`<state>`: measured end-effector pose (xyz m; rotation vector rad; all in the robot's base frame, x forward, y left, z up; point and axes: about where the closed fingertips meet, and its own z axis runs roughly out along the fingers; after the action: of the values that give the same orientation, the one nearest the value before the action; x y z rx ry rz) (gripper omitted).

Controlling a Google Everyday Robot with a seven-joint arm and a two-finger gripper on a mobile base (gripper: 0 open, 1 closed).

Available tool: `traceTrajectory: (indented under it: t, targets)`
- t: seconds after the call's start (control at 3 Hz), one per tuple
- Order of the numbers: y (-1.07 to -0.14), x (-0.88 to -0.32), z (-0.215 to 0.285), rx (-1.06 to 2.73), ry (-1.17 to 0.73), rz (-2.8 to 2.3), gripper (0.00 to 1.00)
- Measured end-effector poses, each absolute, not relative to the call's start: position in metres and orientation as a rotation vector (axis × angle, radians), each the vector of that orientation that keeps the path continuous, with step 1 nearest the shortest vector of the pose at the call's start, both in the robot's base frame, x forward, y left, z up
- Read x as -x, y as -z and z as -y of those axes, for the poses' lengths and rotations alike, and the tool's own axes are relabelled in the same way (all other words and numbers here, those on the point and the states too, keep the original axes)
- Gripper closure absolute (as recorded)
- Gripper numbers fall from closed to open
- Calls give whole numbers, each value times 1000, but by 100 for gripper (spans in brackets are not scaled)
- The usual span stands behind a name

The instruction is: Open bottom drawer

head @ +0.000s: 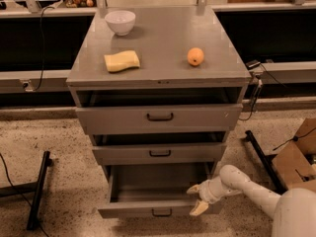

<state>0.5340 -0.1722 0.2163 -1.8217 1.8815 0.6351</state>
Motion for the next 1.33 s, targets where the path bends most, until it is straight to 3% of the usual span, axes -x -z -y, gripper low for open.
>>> traceTrajectory:
  t: [0.33, 0.67, 1.0, 1.33]
  targets:
    - [-215, -532, 170, 1823, -641, -1880, 9]
    - [-214, -531, 169, 1823, -646, -1880, 0]
    - [-228, -536, 171, 1854, -614, -1875, 0]
    - [-248, -551, 175, 1859, -564, -1884, 18]
